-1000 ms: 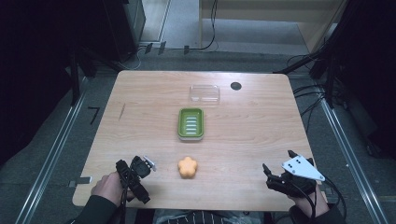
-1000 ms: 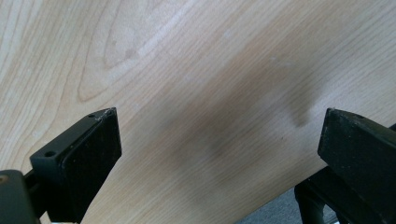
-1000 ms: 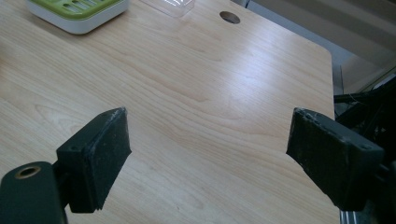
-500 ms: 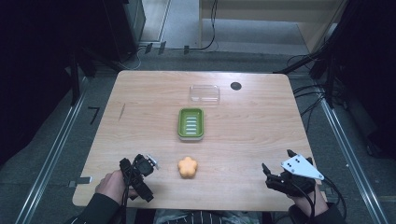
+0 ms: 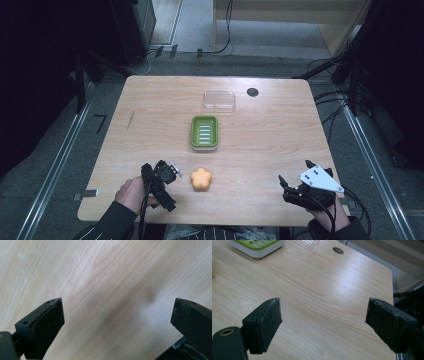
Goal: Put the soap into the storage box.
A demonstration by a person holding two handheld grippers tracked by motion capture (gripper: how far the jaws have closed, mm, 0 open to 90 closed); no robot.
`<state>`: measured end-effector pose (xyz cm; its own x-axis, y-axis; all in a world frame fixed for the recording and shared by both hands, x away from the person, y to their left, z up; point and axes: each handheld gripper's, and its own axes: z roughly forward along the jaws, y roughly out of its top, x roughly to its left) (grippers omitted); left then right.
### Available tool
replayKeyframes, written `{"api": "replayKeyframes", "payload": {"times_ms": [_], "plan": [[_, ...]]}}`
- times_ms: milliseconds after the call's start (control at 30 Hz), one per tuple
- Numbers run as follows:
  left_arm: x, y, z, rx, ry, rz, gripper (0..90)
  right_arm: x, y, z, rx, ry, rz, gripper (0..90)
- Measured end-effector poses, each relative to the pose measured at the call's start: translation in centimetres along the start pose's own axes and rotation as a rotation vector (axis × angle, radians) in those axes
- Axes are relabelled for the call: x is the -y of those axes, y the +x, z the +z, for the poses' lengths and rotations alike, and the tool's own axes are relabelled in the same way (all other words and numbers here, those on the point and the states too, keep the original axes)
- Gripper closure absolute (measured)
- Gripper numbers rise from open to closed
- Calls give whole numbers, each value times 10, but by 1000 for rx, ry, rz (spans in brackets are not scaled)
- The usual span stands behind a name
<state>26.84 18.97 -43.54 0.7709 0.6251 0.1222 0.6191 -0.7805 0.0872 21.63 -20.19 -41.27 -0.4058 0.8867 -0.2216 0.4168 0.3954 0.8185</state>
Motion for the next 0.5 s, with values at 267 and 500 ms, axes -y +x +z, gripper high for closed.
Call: {"api": "replayKeyframes", "payload": {"times_ms": [267, 500], "plan": [[-15, -4, -2, 16, -34, 26, 0, -1, 0, 1, -6, 4, -6, 137], [-27, -7, 3, 33, -19, 34, 0, -1, 0, 2, -7, 4, -2, 137]]}}
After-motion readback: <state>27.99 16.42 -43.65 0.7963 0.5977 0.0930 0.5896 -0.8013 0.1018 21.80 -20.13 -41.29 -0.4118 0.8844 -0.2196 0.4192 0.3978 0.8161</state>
